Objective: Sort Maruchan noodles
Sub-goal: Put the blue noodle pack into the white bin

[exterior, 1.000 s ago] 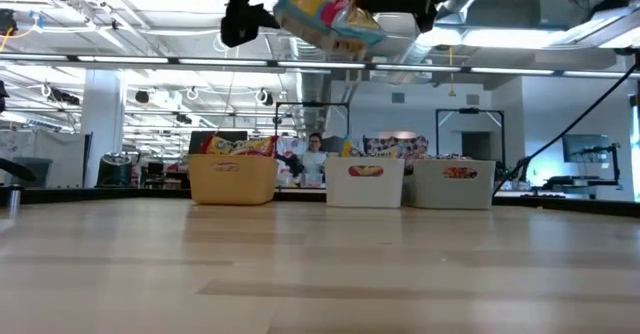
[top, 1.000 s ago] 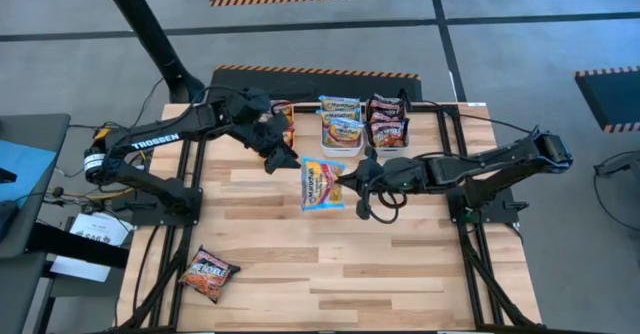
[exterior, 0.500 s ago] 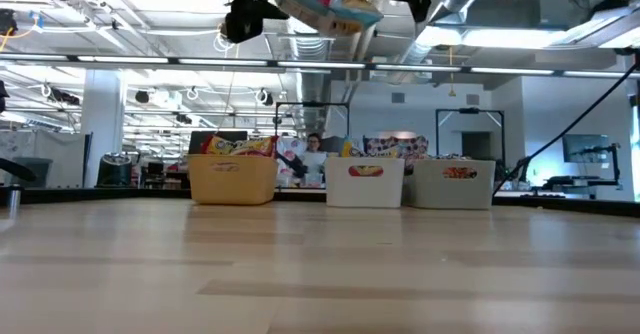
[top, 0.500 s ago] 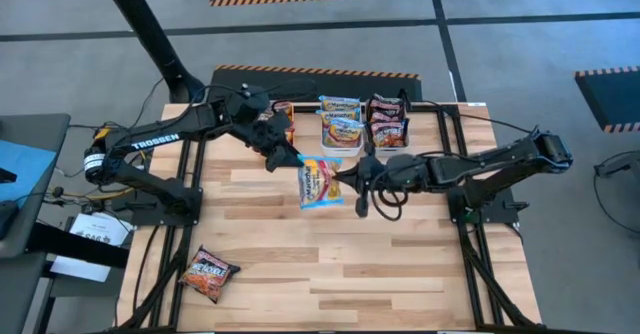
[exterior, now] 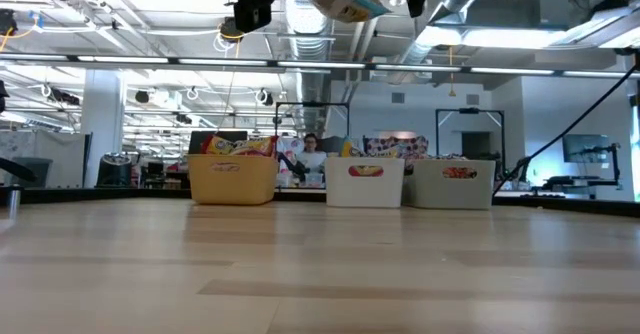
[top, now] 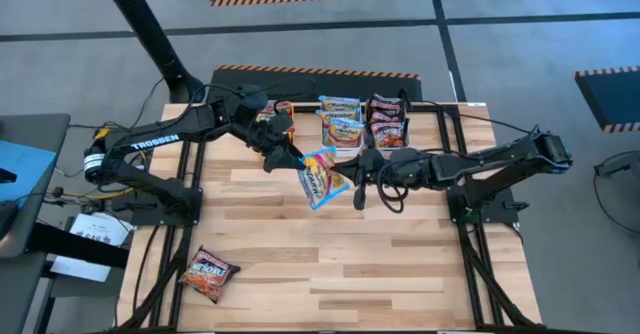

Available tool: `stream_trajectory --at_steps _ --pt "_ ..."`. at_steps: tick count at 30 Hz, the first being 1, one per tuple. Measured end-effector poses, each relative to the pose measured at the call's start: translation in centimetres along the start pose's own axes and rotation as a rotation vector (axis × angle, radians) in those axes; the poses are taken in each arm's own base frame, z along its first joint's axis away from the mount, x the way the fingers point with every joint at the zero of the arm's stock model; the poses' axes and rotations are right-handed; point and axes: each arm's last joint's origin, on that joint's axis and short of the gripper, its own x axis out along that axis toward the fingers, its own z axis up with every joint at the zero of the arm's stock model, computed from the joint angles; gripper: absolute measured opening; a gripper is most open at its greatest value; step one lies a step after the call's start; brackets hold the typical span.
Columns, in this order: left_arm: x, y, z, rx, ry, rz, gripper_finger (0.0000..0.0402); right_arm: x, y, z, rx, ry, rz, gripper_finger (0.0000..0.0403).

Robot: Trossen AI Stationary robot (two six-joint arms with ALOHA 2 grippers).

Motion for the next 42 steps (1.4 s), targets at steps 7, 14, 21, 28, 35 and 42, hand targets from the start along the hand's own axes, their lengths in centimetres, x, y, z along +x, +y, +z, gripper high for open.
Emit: stream_trajectory --at_steps 7,14,21,28,35,42 --pt "0.0 -0.1 0.2 0.014 -0.025 -0.004 0.0174 0.6 0.1 -0.7 0.004 0.021 -0.019 0.0003" --pt "-0.2 -0.3 0.5 0.05 -0.047 -0.015 0.0076 1.9 0.5 -0.9 -0.007 0.053 -0.02 0.0003" --pt "0.0 0.0 0.4 0.1 -0.046 0.017 0.0005 2.2 0.6 -1.2 -0.024 0.092 -0.035 0.0008" --pt "0.0 0.0 0.4 0.154 -0.05 0.032 0.0 2.3 0.6 -1.3 -0.026 0.097 -0.038 0.0011" --pt "0.0 0.2 0.1 0.169 -0.027 0.047 0.0 2.2 0.5 -1.4 -0.02 0.116 -0.043 0.0039" --pt "0.0 0.3 -0.2 0.162 0.012 0.048 0.0 2.4 -0.1 -1.4 0.041 0.119 -0.069 0.009"
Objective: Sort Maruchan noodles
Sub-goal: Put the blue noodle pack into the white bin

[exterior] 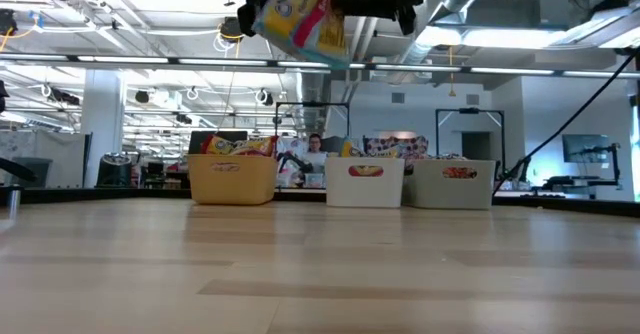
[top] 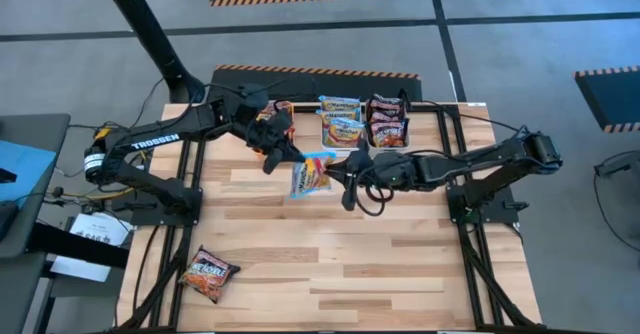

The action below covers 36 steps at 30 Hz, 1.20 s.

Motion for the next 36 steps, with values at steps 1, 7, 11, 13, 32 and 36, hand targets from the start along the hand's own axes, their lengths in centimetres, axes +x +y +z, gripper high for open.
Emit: stream_trajectory --at_steps 1,7,11,13,32,36 --pt "0.0 0.0 0.0 0.003 0.004 -0.004 0.0 0.0 0.0 0.0 0.0 0.0 -0.003 0.0099" --pt "0.0 0.0 -0.2 0.021 0.022 0.0 0.0 -0.3 -0.1 0.2 0.001 -0.002 -0.002 0.0154" --pt "0.0 0.1 -0.3 0.017 0.03 0.002 0.0 -1.3 -0.2 0.8 0.003 -0.003 0.001 0.0183" --pt "0.0 0.1 -0.3 0.018 0.032 -0.001 0.0 -1.9 -0.4 1.2 0.003 -0.003 0.002 0.0194" --pt "0.7 -1.3 -2.0 0.044 0.176 -0.077 0.0 -2.7 -1.8 3.1 -0.112 -0.041 0.313 0.0205" --pt "1.0 -2.0 -2.3 0.06 0.189 -0.097 0.0 -2.3 -1.5 3.7 -0.117 -0.036 0.369 0.0205"
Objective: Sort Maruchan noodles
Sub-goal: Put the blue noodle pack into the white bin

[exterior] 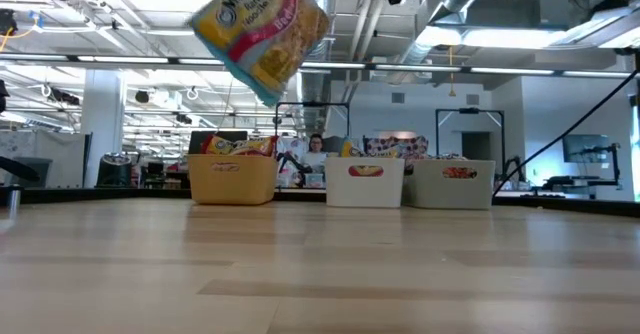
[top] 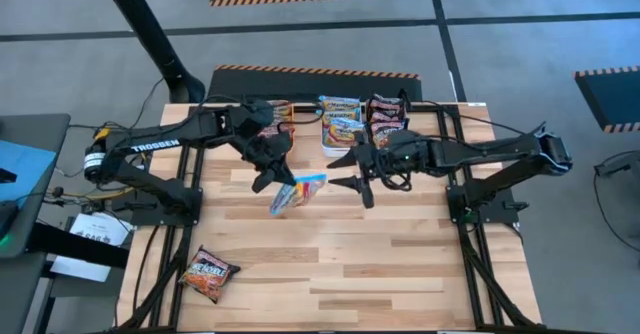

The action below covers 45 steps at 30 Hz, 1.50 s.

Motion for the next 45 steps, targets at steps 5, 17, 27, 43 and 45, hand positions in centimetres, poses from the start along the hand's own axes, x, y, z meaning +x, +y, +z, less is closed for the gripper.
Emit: stream_trajectory --at_steps 5,17,27,43,45 --pt "0.4 -0.6 -0.1 0.015 0.005 0.003 0.0 0.8 0.3 0.8 -0.049 -0.008 0.017 0.0205" --pt "0.9 -1.4 -0.3 0.015 0.013 -0.009 0.0 4.8 -0.3 1.4 -0.097 0.036 0.017 0.0205" --pt "0.9 -1.4 -0.2 0.013 0.009 0.001 0.0 7.0 -0.4 1.0 -0.064 0.181 0.059 0.0205" --pt "0.9 -1.3 -0.2 0.017 -0.002 0.031 0.0 9.8 -0.4 -0.7 0.007 0.346 0.105 0.0202" --pt "0.9 -1.3 -0.1 0.019 -0.007 0.029 0.0 10.2 -0.6 -0.9 0.02 0.359 0.091 0.0192"
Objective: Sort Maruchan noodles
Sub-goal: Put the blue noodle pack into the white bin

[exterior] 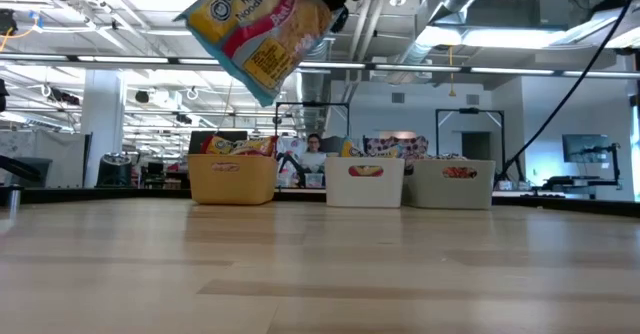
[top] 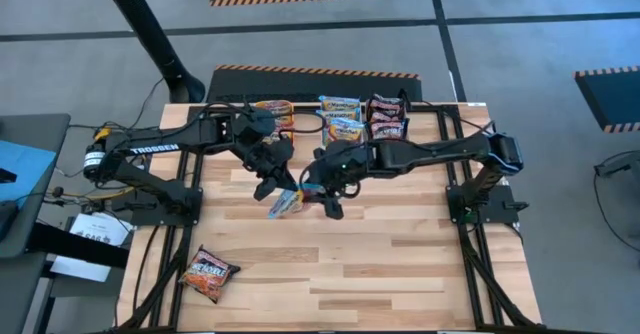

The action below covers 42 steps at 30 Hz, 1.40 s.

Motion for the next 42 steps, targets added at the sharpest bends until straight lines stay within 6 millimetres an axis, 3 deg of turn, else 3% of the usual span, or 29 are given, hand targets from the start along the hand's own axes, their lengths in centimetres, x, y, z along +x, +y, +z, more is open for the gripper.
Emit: stream_trajectory --at_steps 8,12,18,28,36,42 --pt "0.0 0.1 0.0 -0.005 -0.005 0.052 0.0 0.3 0.0 -0.3 0.009 0.037 -0.001 0.0081" --pt "0.0 0.3 0.0 -0.011 -0.017 0.11 0.0 0.3 0.1 -0.5 0.018 0.053 -0.006 0.0057" --pt "0.0 0.4 0.0 -0.001 -0.021 0.125 0.0013 0.4 0.3 -0.7 0.031 0.074 -0.004 0.0053" --pt "-0.1 0.5 0.4 0.066 -0.067 0.172 0.0102 -0.2 0.4 -1.3 0.044 0.152 0.001 0.0051" --pt "-0.1 0.3 0.9 0.084 -0.11 0.14 0.0115 -2.9 0.9 -1.0 0.05 0.2 0.002 0.0051" --pt "-0.2 0.2 1.1 0.087 -0.13 0.13 0.0112 -6.7 1.4 -1.1 0.041 0.292 -0.063 0.0051"
